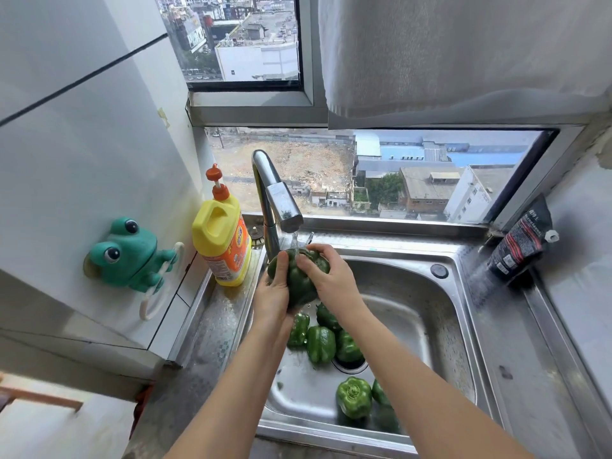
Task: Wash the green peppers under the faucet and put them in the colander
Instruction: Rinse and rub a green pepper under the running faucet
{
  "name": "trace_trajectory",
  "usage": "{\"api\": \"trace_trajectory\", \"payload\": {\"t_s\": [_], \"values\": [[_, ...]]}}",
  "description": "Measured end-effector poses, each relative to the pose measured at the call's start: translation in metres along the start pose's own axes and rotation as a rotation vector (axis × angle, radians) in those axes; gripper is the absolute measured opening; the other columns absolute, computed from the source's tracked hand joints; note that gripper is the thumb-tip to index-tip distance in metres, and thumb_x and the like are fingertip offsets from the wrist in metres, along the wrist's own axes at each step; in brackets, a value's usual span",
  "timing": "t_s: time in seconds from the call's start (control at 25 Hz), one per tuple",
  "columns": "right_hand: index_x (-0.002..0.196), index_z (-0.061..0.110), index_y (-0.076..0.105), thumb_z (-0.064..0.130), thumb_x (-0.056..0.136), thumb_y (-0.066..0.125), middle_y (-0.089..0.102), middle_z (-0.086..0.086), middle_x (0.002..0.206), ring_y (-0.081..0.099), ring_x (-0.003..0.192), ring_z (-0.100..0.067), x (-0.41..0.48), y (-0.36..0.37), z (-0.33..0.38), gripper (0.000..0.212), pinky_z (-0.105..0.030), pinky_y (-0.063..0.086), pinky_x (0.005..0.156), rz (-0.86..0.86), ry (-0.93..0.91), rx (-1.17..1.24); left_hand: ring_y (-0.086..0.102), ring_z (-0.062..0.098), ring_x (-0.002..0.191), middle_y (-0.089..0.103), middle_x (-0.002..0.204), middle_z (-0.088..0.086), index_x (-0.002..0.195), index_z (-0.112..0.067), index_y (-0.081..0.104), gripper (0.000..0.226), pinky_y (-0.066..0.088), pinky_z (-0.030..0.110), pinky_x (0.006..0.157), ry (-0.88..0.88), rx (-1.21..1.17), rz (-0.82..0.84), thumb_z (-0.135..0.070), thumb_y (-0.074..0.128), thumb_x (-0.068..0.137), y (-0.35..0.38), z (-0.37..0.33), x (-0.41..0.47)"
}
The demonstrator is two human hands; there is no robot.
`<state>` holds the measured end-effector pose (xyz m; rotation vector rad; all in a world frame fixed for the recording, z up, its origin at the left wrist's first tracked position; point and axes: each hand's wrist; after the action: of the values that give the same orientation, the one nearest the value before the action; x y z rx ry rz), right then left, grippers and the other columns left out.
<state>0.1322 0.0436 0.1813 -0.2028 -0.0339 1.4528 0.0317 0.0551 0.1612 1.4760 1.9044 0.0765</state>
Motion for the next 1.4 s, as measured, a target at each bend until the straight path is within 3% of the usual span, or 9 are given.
{"api": "trace_trajectory", "payload": {"t_s": [0.16, 0.24, 0.44, 0.64, 0.84, 1.0, 1.12, 1.28, 1.4], "values": [[0.123, 0.020, 0.058, 0.044, 0.099, 0.037, 0.065, 0.001, 0.116, 0.058, 0.107, -0.017, -0.003, 0.012, -0.008, 0.040, -0.034, 0.046, 0.092, -0.152, -0.061, -0.215, 0.066, 0.031, 0.098, 0.069, 0.100, 0.011, 0.091, -0.021, 0.063, 0.030, 0.055, 0.053, 0.084, 0.206, 0.155, -0.015, -0.041, 0.072, 0.071, 0.006, -0.003, 0.001], [0.123, 0.017, 0.057, 0.038, 0.102, 0.031, 0.065, -0.002, 0.115, 0.058, 0.108, -0.020, -0.003, 0.012, -0.007, 0.040, -0.032, 0.044, 0.090, -0.169, -0.033, -0.222, 0.065, 0.032, 0.099, 0.068, 0.102, 0.013, 0.091, -0.021, 0.061, 0.025, 0.053, 0.054, 0.089, 0.246, 0.192, -0.030, -0.038, 0.072, 0.077, 0.012, -0.003, 0.000], [0.135, 0.015, 0.053, 0.021, 0.098, 0.048, 0.051, 0.000, 0.141, 0.042, 0.133, -0.007, -0.004, 0.010, -0.009, 0.037, -0.021, 0.032, 0.111, -0.081, -0.169, -0.130, 0.068, 0.022, 0.077, 0.070, 0.094, 0.008, 0.098, -0.017, 0.059, 0.024, 0.057, 0.036, 0.063, 0.097, 0.024, -0.089, -0.037, 0.064, 0.087, 0.013, -0.012, 0.005], [0.088, 0.028, 0.071, 0.026, 0.078, 0.076, 0.067, 0.008, 0.110, 0.064, 0.105, -0.012, -0.005, 0.000, -0.022, 0.011, -0.042, 0.052, 0.093, -0.126, -0.103, 0.203, 0.067, 0.037, 0.097, 0.069, 0.109, 0.020, 0.111, -0.009, 0.061, 0.045, 0.054, 0.056, 0.083, 0.079, -0.012, -0.055, -0.042, 0.066, 0.081, 0.003, -0.006, 0.006], [0.076, 0.011, 0.055, 0.030, 0.090, 0.061, 0.057, -0.002, 0.083, 0.055, 0.075, -0.018, -0.001, 0.000, -0.019, 0.025, -0.029, 0.043, 0.070, -0.256, -0.175, -0.246, 0.067, 0.034, 0.097, 0.068, 0.107, 0.018, 0.104, -0.011, 0.061, 0.035, 0.055, 0.054, 0.082, 0.077, 0.075, -0.102, -0.039, 0.067, 0.084, 0.002, 0.012, -0.001], [0.076, 0.011, 0.046, 0.028, 0.101, 0.035, 0.049, -0.001, 0.069, 0.044, 0.061, -0.020, -0.006, -0.003, -0.020, 0.032, -0.031, 0.028, 0.061, -0.180, -0.051, -0.521, 0.065, 0.029, 0.098, 0.066, 0.104, 0.011, 0.095, -0.021, 0.058, 0.028, 0.057, 0.047, 0.082, 0.157, 0.176, -0.110, -0.038, 0.074, 0.078, 0.007, 0.015, -0.003], [0.078, 0.016, 0.044, 0.030, 0.101, 0.037, 0.046, 0.004, 0.062, 0.042, 0.055, -0.011, -0.016, 0.001, -0.026, 0.028, -0.030, 0.029, 0.054, -0.193, -0.133, -0.433, 0.065, 0.027, 0.096, 0.066, 0.101, 0.009, 0.091, -0.022, 0.057, 0.023, 0.056, 0.039, 0.076, 0.210, 0.173, -0.084, -0.036, 0.071, 0.080, 0.009, 0.010, -0.002], [0.089, 0.018, 0.051, 0.030, 0.096, 0.051, 0.056, 0.003, 0.083, 0.058, 0.074, -0.016, -0.016, -0.009, -0.030, 0.013, -0.022, 0.045, 0.062, -0.071, -0.206, -0.348, 0.066, 0.035, 0.101, 0.068, 0.105, 0.015, 0.094, -0.019, 0.061, 0.036, 0.055, 0.051, 0.085, 0.168, 0.124, -0.079, -0.047, 0.070, 0.073, -0.004, 0.003, 0.005], [0.122, 0.026, 0.050, 0.036, 0.094, 0.054, 0.062, 0.000, 0.117, 0.066, 0.104, -0.024, -0.017, -0.014, -0.026, 0.030, -0.033, 0.056, 0.087, 0.193, 0.084, 0.365, 0.070, 0.032, 0.088, 0.070, 0.101, 0.015, 0.099, -0.016, 0.063, 0.063, 0.059, 0.046, 0.068, 0.160, 0.070, 0.059, -0.062, 0.072, 0.057, -0.014, 0.000, 0.009]]}}
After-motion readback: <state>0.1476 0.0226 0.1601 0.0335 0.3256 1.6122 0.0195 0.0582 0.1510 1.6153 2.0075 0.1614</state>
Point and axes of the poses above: each hand's wrist, its own x-axis towards the middle knuckle, its own y-axis out of the palm, z = x × y
